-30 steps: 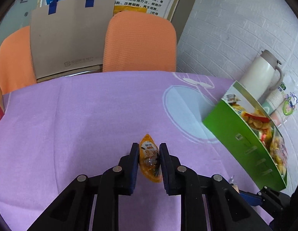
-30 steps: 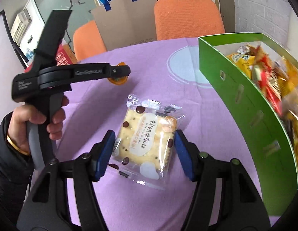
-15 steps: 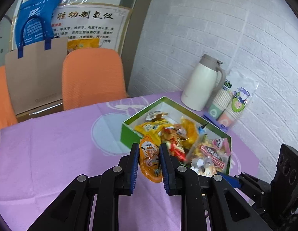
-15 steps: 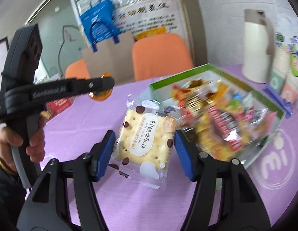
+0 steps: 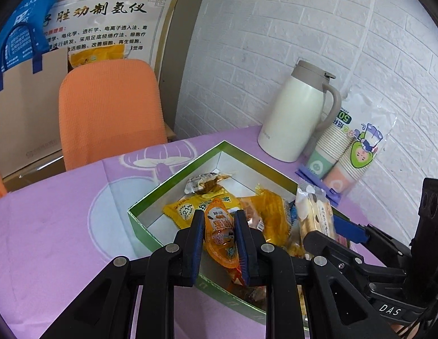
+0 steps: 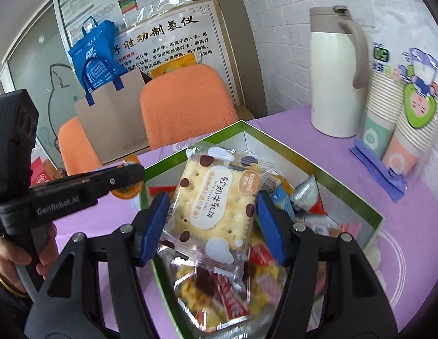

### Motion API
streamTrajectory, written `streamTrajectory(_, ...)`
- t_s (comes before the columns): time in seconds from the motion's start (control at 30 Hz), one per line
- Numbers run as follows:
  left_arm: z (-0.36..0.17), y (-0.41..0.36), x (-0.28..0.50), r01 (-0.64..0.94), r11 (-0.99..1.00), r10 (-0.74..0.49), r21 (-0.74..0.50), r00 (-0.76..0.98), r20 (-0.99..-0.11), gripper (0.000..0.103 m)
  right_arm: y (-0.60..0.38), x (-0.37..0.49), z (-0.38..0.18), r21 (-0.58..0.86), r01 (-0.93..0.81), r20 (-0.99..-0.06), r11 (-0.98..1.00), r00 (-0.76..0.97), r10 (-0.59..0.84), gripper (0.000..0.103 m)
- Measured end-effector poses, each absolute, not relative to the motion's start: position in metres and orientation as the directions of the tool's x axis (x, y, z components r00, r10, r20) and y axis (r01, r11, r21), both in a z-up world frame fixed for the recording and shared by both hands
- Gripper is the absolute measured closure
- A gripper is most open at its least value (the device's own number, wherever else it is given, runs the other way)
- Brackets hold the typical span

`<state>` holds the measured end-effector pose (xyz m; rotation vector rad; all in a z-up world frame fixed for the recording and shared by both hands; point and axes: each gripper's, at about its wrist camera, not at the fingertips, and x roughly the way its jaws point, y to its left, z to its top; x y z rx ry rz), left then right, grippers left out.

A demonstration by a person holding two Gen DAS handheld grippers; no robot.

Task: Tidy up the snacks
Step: 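Lower the jelly cup and cracker packet into the green box, opening both grippers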

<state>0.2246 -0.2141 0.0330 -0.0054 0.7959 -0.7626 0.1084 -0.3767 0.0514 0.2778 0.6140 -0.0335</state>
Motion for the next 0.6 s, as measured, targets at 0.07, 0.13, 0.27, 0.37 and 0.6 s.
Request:
streamTrajectory(0.07,0.027,-0.220,0.230,0.620,0.739,-0.610,-0.263,0.452,-0.650,0.082,-0.376,0.126,0.050,0.245,0.091,-0.585,0.965,0.808,0.072,0.039)
streamTrajectory(0.13,0.022,-0.225,0.234,0.624,0.741,-0.600,-0.246,0.454,-0.659,0.079,-0.376,0.141,0.046,0.224,0.069,-0.604,0.972,0.793,0.083,0.038)
streamTrajectory(0.27,0.014,-0.216,0.239,0.560,0.795,-0.547,-0.232,0.500,-0.671,0.018,-0.384,0.141,0.043,0.185,0.101,-0.606,0.978,0.795,0.033,0.015)
streamTrajectory(0.37,0.013,-0.194,0.239,0.496,0.820,-0.551,-0.286,0.548,-0.630,0.006,-0.395,0.122,0.040,0.211,0.114,-0.579,0.971,0.815,0.030,0.005)
streamTrajectory(0.6,0.019,-0.182,0.215,0.481,0.837,-0.525,-0.260,0.576,-0.626,0.006,-0.396,0.088,0.039,0.238,0.144,-0.593,0.960,0.805,0.026,0.005)
